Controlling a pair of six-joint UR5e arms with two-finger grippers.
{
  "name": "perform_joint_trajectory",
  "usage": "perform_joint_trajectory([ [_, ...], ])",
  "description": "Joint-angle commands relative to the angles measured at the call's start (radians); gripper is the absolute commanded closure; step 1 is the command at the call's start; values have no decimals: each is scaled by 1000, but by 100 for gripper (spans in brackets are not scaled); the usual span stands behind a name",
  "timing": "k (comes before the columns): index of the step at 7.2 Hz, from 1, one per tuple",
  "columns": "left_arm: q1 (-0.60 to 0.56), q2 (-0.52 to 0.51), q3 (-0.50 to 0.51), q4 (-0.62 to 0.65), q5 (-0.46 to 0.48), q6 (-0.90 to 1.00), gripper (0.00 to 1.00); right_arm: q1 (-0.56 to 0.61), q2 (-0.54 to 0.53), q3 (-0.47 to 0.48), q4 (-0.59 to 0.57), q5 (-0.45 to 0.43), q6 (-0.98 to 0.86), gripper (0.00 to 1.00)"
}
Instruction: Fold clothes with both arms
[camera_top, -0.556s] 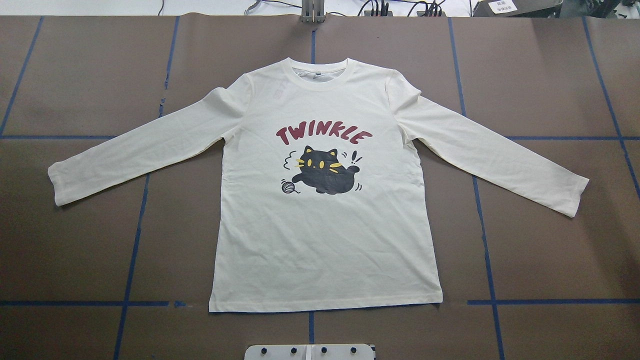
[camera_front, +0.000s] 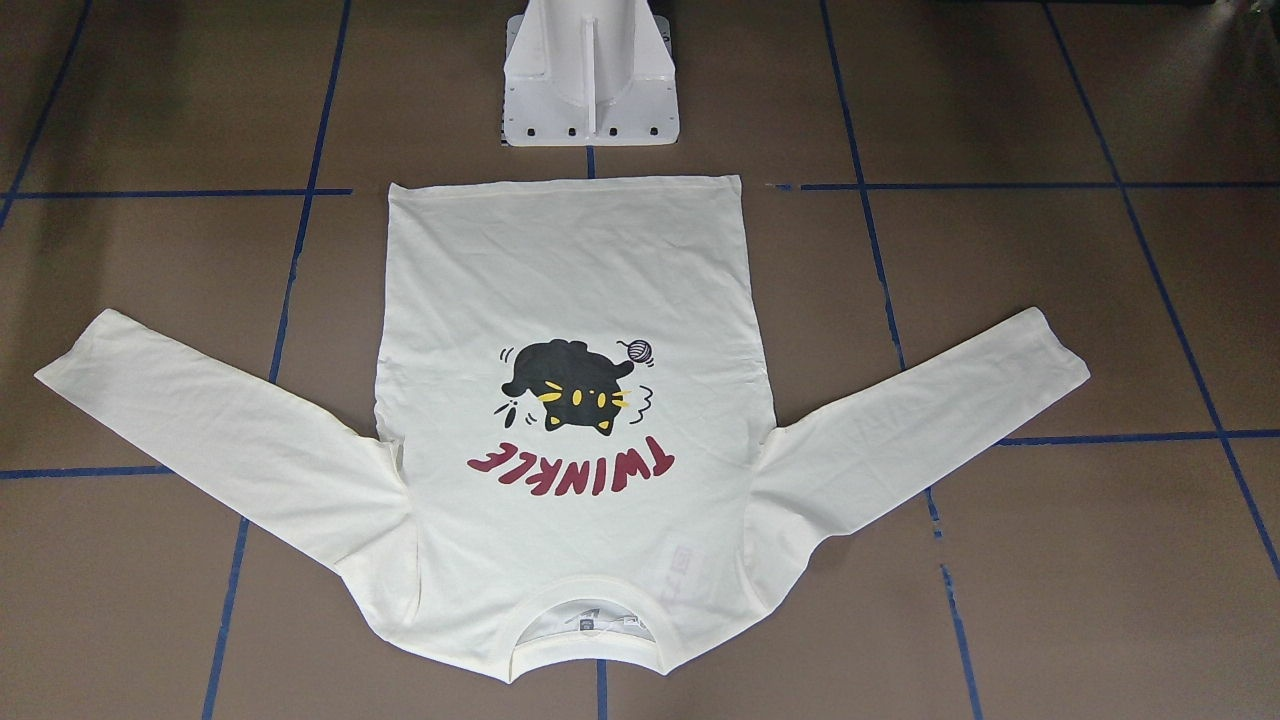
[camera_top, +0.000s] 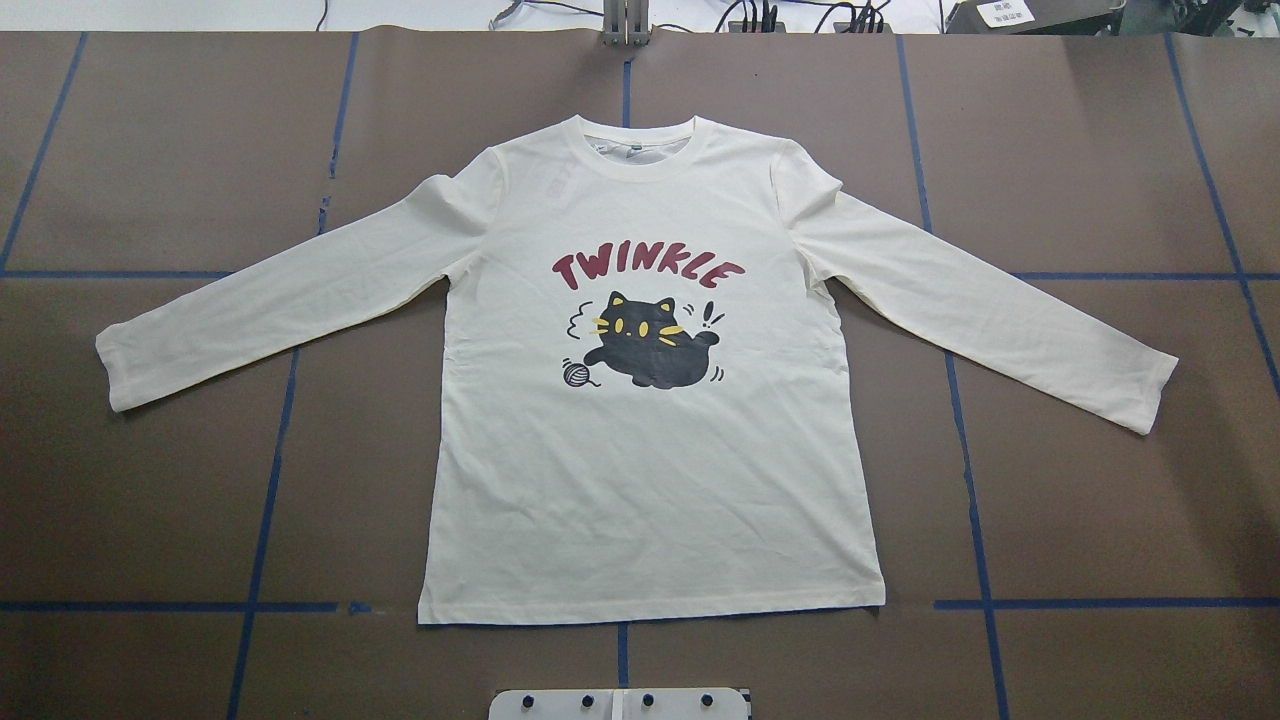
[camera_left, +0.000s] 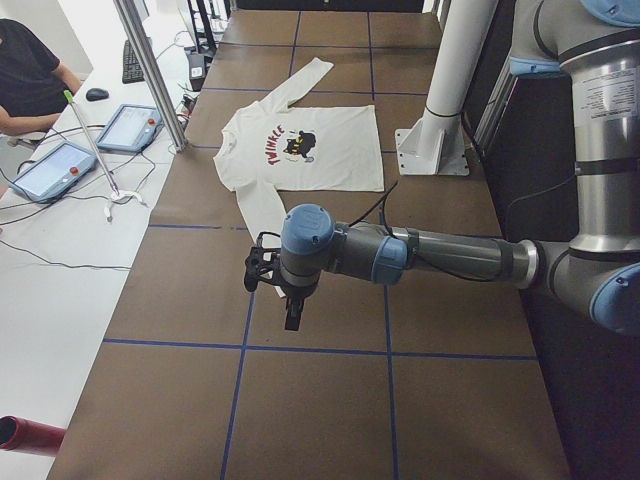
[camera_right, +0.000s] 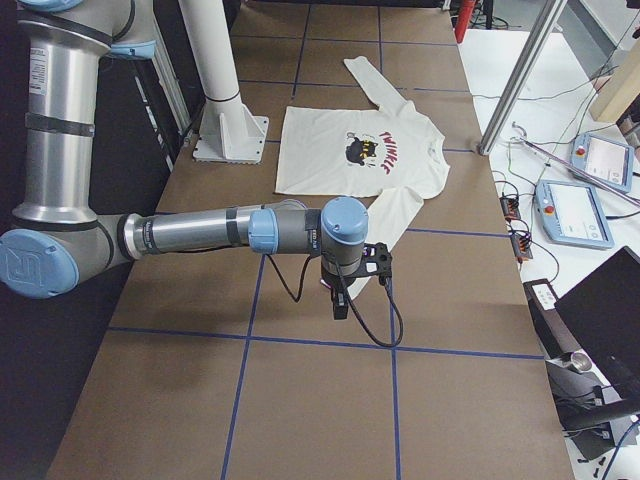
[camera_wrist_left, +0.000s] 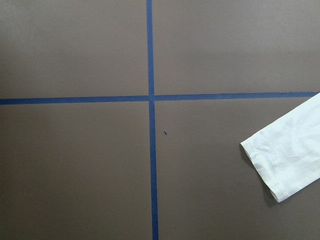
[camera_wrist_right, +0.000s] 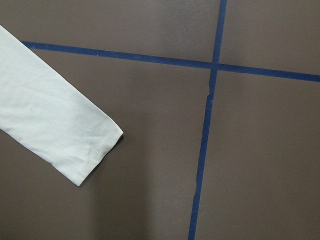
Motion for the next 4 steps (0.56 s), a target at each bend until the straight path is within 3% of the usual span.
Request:
perform_joint_trajectory([
  [1,4,5,-23,-4,-5,-15,0,-68,-13,19,89,2,21,0],
  [2,7,5,-31,-2,-14,-13,0,-129,-34,16,127,-7,72,0],
  [4,10,4,-34,-40,-130,-10,0,-240,-34,7,150,-8,211,0],
])
